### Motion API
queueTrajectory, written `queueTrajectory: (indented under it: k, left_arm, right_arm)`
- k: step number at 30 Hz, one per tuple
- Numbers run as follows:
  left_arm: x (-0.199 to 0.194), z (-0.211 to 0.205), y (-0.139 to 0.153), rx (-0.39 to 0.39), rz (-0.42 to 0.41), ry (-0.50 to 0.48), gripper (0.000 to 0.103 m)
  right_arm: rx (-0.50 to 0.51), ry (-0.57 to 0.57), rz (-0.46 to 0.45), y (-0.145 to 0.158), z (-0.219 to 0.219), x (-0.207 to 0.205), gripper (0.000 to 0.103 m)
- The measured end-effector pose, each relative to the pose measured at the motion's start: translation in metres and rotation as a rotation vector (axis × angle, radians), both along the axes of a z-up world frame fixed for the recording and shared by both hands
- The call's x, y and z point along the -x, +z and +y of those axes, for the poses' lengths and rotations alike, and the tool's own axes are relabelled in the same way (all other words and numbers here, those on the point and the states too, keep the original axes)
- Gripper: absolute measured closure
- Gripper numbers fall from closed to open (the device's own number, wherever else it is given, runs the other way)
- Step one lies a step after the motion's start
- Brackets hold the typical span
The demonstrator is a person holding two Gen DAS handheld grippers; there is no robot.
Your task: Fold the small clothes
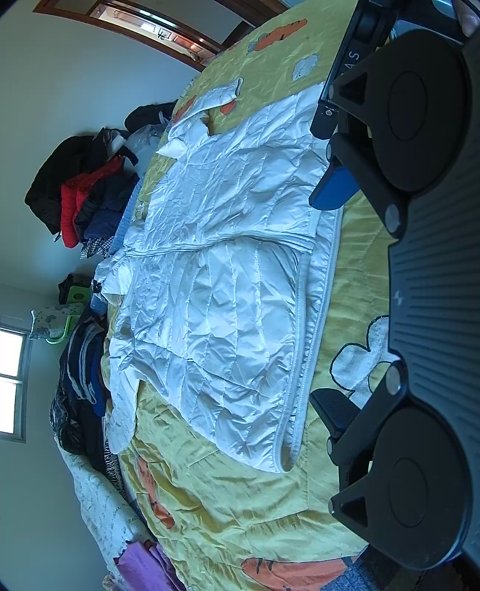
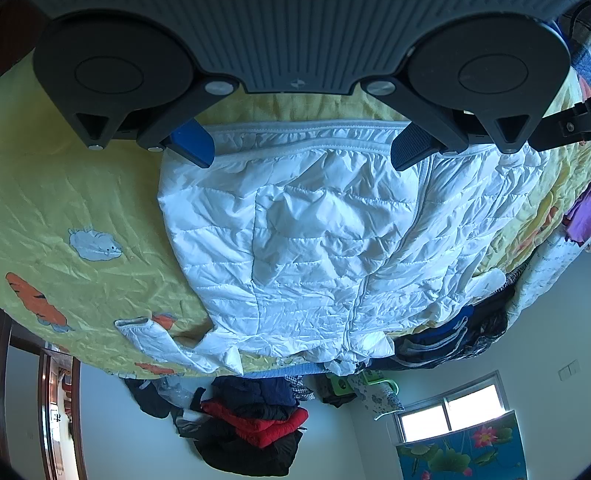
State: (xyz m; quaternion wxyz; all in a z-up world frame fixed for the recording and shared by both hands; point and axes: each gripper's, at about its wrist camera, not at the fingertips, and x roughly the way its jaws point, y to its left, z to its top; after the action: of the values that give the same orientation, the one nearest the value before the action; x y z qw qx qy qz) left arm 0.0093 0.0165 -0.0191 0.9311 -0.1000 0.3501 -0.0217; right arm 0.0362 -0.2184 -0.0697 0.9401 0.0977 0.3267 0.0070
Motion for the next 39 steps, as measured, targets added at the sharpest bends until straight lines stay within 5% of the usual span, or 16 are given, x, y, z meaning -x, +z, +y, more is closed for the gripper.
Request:
queueTrajectory:
  k: [18,25,30,34,39]
  left_arm:
    - [-0.005,0.004,-0.002,0.005,0.021,0.002,0.000]
    - [-0.045,0.012,0.005,-0.077,0.008,0.031,0.000]
    - [-0.101,0.024,0.022,-0.074,-0.023,0.079,0.000]
    - [-0.159,0.028,0.028,-0.077,-0.080,0.094,0.000]
    - [-0.236,0.024,0.015,-0.012,-0.097,0.063,0.000]
  right_arm:
    - [-0.011,0.001,0.012,0.000,-0.002,-0.003,0.000]
    - [0.043,0.047,-0.059,0.024,-0.012,-0.031,0.000]
    - [0.014,0.166,-0.125,0.060,-0.033,-0.080,0.000]
    - [-0.154,0.256,-0.144,0.080,-0.062,-0.149,0.000]
    - [-0.409,0.180,-0.021,0.078,-0.102,-0.274,0.000]
